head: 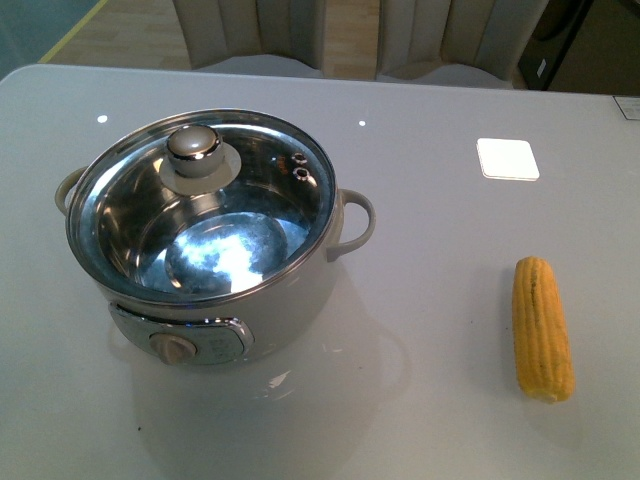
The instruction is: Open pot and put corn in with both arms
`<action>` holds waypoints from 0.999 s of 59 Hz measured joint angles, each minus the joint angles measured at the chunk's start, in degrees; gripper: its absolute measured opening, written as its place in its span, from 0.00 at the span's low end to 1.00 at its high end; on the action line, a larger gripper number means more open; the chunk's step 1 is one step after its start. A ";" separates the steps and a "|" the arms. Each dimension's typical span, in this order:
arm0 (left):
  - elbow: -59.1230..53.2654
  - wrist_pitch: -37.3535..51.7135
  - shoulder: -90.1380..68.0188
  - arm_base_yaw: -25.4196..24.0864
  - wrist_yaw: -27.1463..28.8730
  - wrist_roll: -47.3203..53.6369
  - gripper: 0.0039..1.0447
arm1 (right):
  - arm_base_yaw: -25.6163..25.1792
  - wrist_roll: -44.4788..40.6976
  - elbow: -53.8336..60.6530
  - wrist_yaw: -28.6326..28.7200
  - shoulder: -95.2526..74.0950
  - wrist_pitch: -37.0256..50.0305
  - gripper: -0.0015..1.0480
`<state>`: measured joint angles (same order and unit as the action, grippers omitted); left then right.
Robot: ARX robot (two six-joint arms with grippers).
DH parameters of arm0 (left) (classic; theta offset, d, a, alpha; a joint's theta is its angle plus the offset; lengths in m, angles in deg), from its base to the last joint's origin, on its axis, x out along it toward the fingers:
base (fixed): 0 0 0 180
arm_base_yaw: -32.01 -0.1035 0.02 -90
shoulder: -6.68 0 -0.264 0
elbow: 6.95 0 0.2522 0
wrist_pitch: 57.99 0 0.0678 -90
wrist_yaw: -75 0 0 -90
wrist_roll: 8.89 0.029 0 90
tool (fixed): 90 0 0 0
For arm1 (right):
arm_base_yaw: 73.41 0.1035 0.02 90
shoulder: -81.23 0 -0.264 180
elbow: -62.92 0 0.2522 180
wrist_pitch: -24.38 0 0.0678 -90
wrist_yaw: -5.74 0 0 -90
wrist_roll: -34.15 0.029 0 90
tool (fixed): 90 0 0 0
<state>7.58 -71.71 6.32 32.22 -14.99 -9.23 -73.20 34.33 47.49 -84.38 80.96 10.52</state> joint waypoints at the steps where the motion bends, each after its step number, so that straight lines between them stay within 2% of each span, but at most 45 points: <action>1: 0.00 0.00 0.00 0.00 0.00 0.00 0.93 | 0.00 -0.02 0.00 0.00 0.00 0.00 0.91; 33: 0.02 -0.13 -0.07 0.00 -0.04 0.00 0.93 | 0.00 0.00 0.00 0.00 0.00 0.00 0.91; 34: 0.20 -0.83 -0.42 0.02 -0.02 0.00 0.93 | 0.00 0.00 0.00 0.00 0.00 0.00 0.91; 39: 6.14 -15.91 -8.48 2.21 1.90 -0.42 0.93 | 0.00 0.00 0.00 0.02 0.00 0.00 0.91; 45: 7.69 -22.08 -12.44 5.25 3.30 -1.11 0.93 | -0.02 0.00 0.00 0.00 0.00 0.00 0.91; 51: 8.74 -21.35 -13.51 6.03 3.39 -1.09 0.93 | 0.00 -0.02 0.00 0.00 0.00 0.00 0.91; 59: 9.42 -11.82 -22.16 7.10 4.17 -0.39 0.93 | 0.00 0.00 0.00 0.00 0.00 0.00 0.91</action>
<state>17.00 -83.54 -15.84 39.32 -10.81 -9.62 -73.20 34.33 47.49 -84.38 80.96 10.52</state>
